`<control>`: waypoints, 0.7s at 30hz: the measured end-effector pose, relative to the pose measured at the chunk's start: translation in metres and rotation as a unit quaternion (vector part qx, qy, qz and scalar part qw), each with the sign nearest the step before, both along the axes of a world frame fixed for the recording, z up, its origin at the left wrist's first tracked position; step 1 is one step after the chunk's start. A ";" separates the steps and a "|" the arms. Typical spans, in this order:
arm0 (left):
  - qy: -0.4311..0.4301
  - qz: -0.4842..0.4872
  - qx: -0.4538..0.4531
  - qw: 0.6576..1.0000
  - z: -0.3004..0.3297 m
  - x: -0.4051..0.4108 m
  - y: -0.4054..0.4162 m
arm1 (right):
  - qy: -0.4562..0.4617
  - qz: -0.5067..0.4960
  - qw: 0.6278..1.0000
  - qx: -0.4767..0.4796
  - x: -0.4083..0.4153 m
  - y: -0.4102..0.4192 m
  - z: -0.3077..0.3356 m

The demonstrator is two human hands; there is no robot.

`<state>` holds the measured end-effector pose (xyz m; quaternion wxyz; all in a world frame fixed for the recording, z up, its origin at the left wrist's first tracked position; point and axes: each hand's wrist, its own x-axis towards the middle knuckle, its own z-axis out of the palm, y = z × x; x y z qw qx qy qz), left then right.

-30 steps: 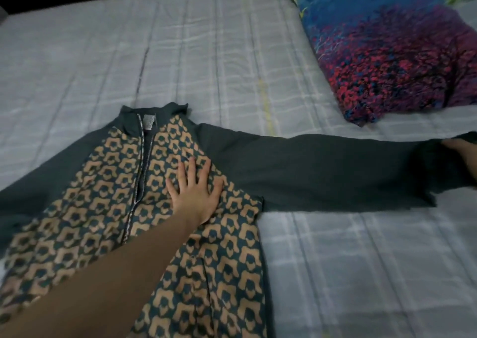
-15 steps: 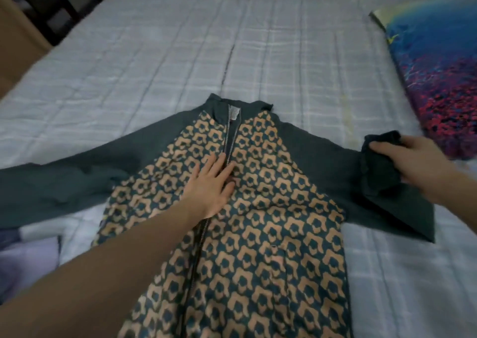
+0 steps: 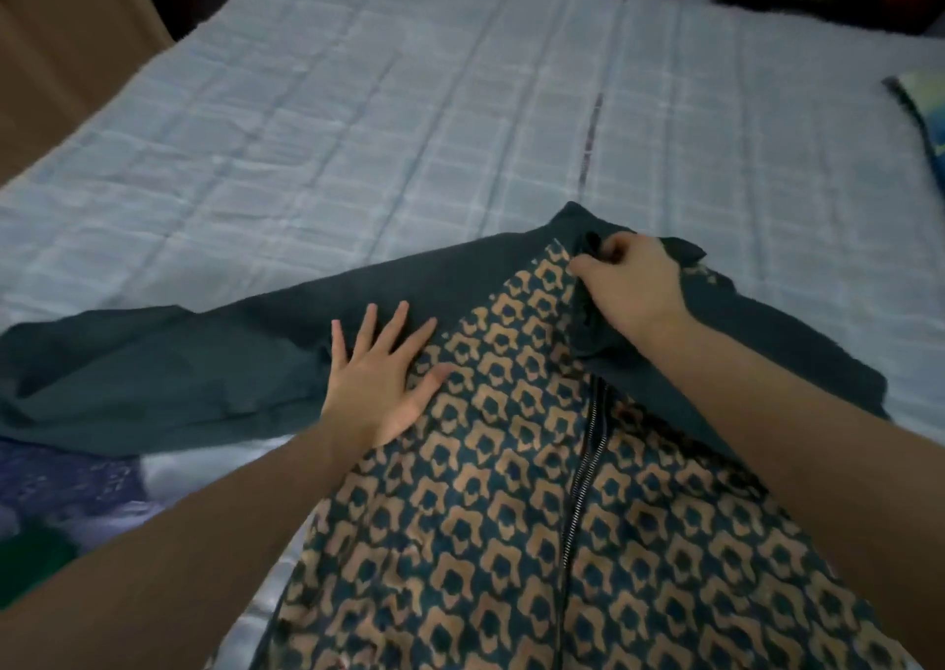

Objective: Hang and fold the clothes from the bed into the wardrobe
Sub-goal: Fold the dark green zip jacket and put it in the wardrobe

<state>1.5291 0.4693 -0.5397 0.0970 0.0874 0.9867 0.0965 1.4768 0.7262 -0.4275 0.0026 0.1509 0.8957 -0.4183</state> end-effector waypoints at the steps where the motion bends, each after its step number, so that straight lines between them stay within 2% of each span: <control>1: -0.004 0.001 -0.002 1.000 -0.005 -0.005 -0.008 | -0.013 0.014 1.000 -0.001 -0.011 -0.020 -0.007; 7: 0.027 -0.031 -0.032 0.999 -0.030 -0.012 -0.032 | -0.109 0.112 0.987 0.038 -0.035 -0.106 -0.062; 8: 0.035 -0.032 -0.034 0.998 -0.033 -0.012 -0.031 | -0.109 0.134 0.982 0.076 -0.030 -0.112 -0.071; 11: 0.043 -0.035 -0.022 0.998 -0.038 -0.012 -0.032 | -0.004 0.132 0.949 0.285 -0.010 -0.115 -0.098; 12: 0.038 -0.039 -0.022 0.998 -0.039 -0.012 -0.033 | 0.001 0.143 0.939 0.313 -0.001 -0.114 -0.104; 15: 0.009 -0.052 -0.023 0.998 -0.035 -0.015 -0.034 | -0.082 0.209 0.926 0.305 0.016 -0.109 -0.126; 17: -0.035 -0.058 0.023 0.997 -0.029 -0.018 -0.036 | -0.112 0.213 0.920 0.310 0.014 -0.108 -0.132; 19: -0.086 -0.051 0.153 0.983 -0.016 -0.021 -0.048 | -0.145 0.208 0.914 0.315 0.009 -0.111 -0.124; 20: -0.085 -0.042 0.233 0.968 -0.007 -0.022 -0.060 | -0.155 0.207 0.909 0.328 0.007 -0.112 -0.118; 21: -0.043 -0.037 0.283 0.958 0.003 -0.019 -0.078 | -0.145 0.202 0.902 0.353 0.006 -0.115 -0.112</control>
